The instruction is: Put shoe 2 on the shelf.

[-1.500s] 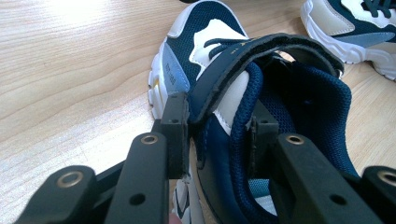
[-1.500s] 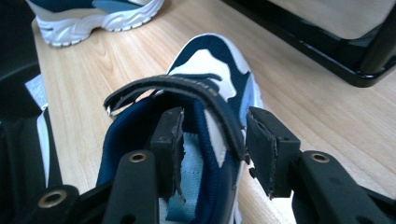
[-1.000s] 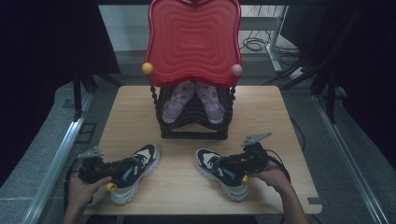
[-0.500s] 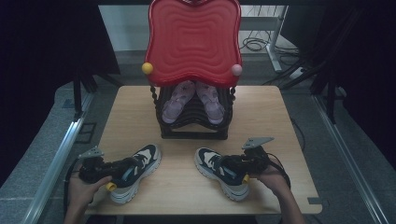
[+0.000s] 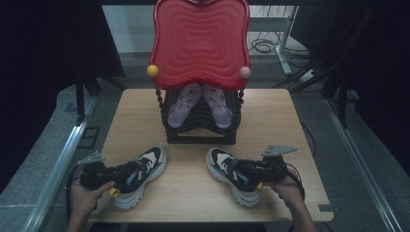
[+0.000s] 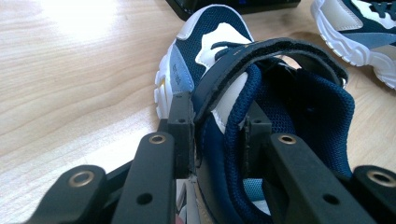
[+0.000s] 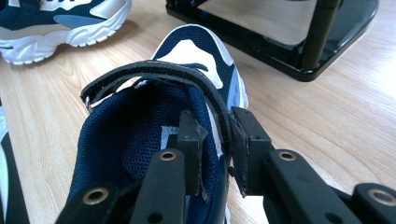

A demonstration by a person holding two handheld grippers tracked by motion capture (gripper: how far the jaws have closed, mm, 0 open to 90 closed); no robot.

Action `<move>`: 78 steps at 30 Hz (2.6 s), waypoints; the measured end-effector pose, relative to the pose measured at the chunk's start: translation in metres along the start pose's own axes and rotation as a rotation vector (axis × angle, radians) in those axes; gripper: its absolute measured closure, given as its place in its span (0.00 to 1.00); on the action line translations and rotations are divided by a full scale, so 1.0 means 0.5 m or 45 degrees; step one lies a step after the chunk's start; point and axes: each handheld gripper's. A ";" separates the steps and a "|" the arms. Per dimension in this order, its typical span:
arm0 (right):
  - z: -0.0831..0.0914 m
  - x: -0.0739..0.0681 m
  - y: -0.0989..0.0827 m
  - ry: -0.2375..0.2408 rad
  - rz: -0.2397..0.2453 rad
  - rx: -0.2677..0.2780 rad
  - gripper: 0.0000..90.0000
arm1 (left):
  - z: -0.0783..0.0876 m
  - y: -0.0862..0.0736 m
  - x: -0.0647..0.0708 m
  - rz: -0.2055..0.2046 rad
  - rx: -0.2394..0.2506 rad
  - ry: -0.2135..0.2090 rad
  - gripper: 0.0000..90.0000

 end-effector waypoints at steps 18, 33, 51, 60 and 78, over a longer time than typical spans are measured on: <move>0.082 0.025 -0.035 -0.116 -0.183 0.231 0.83 | 0.028 0.004 -0.002 0.045 0.165 0.019 0.80; 0.132 0.048 -0.056 -0.224 -0.336 0.446 0.83 | 0.048 0.011 -0.012 0.123 0.325 0.021 0.80; 0.162 0.073 -0.034 -0.335 -0.432 0.648 0.83 | 0.061 0.075 -0.031 0.168 0.479 -0.007 0.80; 0.165 0.086 0.003 -0.347 -0.461 0.750 0.83 | 0.083 0.122 -0.054 0.207 0.576 -0.012 0.80; 0.171 0.102 0.057 -0.358 -0.457 0.812 0.83 | 0.081 0.165 -0.061 0.210 0.622 -0.001 0.80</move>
Point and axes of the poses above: each handheld gripper's, and its own axes: z roughly backward along the jaws, y roughly out of its top, x roughly to its right, and after that the axes turned 7 degrees about x, right-handed
